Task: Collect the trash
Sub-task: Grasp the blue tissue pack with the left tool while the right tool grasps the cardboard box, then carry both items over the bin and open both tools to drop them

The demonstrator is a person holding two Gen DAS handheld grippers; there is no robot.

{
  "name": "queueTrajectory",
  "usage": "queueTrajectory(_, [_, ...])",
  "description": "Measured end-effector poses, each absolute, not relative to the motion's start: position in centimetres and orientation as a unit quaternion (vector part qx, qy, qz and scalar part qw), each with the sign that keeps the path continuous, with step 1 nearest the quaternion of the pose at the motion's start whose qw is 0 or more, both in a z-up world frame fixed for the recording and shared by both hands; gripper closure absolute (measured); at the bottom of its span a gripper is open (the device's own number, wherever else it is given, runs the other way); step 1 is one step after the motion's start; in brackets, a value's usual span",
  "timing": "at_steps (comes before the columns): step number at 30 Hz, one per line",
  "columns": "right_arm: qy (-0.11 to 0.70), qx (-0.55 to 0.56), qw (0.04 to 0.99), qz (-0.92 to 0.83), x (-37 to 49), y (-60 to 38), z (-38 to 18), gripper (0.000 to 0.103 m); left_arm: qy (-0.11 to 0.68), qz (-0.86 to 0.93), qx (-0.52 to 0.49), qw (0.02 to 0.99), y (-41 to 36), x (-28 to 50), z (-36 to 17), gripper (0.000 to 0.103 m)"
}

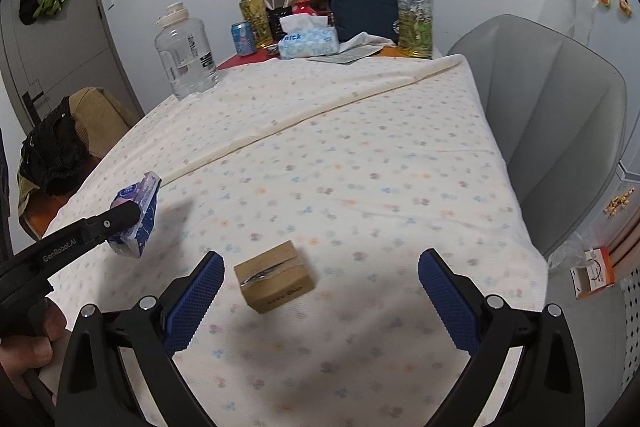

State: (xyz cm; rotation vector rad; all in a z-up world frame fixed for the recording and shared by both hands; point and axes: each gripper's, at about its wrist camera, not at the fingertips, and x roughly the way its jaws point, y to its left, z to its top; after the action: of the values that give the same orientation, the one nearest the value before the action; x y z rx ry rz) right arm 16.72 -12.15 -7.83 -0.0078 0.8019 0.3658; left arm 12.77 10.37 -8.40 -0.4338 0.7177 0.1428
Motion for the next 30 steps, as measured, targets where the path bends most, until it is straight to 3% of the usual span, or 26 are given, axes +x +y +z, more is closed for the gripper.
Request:
queueTrajectory(11, [0.416, -0.054, 0.888, 0.190, 17.1, -8.1, -10.5, 0.011, 0.341, 0.086, -0.217, 0.911, 12.2, 11.2, -8.3, 0.082])
queueTrajectory(12, [0.421, -0.060, 0.885, 0.191, 17.2, -7.9, -10.7, 0.015, 0.341, 0.086, -0.218, 0.911, 12.3, 11.1, -8.3, 0.082])
queueTrajectory(14, [0.435, -0.069, 0.875, 0.200, 17.4, -7.4, -11.1, 0.048, 0.340, 0.086, -0.217, 0.911, 12.3, 11.0, -8.3, 0.082])
queueTrajectory(15, [0.443, -0.071, 0.870, 0.204, 17.4, -7.3, -11.3, 0.051, 0.340, 0.085, -0.217, 0.911, 12.3, 11.0, -8.3, 0.082])
queueTrajectory(30, [0.409, -0.060, 0.894, 0.174, 15.8, -12.2, -8.4, 0.052, 0.351, 0.044, -0.196, 0.915, 7.7, 12.9, -8.1, 0.082])
